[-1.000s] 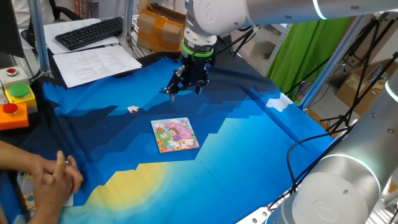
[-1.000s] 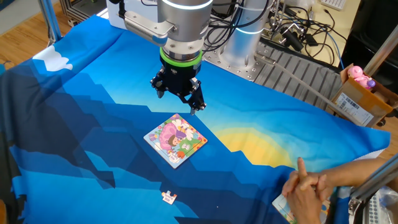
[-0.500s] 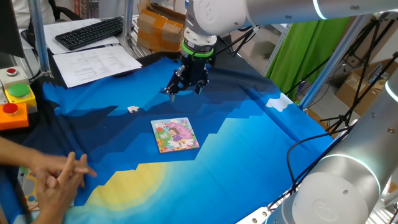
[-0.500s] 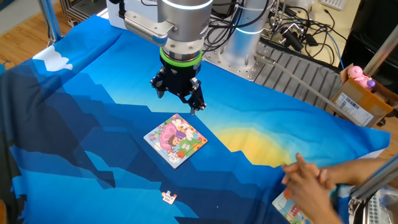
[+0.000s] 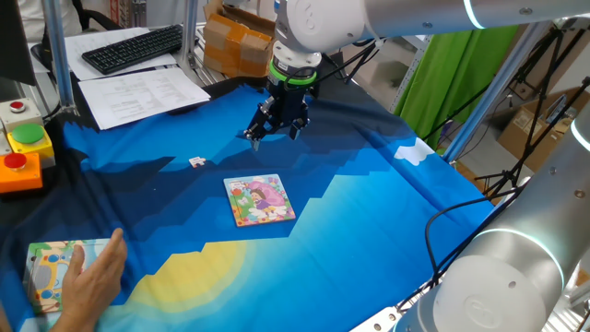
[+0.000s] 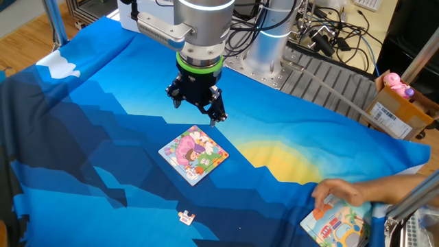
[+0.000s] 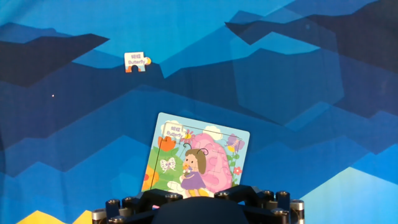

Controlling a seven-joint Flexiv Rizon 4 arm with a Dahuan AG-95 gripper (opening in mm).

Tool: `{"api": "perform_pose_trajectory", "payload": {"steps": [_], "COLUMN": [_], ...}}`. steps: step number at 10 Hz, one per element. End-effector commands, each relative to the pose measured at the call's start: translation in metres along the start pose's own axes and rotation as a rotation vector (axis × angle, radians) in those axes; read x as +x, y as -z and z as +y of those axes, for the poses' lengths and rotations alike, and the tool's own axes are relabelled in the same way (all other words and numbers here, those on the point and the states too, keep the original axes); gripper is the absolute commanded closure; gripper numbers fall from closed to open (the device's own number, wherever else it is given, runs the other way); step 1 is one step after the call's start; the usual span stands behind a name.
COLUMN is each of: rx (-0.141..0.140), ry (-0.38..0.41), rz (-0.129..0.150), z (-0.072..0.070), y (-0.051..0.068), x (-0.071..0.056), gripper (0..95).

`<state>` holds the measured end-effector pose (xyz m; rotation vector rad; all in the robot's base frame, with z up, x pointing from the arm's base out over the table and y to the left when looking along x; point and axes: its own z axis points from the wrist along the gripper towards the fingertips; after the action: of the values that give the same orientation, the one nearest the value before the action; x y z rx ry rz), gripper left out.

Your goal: Assemble one piece of a puzzle

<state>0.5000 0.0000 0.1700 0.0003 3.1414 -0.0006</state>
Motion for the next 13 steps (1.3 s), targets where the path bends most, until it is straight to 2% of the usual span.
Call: {"api": "perform_pose_trajectory", "payload": {"steps": [1,3,6,12,13], "rx": [-0.072,-0.069,-0.071,-0.073,-0.072], "ry": [-0.269,-0.270,-0.269,-0.271,-0.279], "rz": [0.119,0.113,0.110,0.113,0.115], "z": [0.000,0.004,0.019,0.026,0.031], "y": [0.000,-0.004,-0.011,-0.010,-0.006], "x": [0.000,0.008,0.033,0.041,0.046], "gripper": [95.0,95.0,95.0,95.0,95.0]}}
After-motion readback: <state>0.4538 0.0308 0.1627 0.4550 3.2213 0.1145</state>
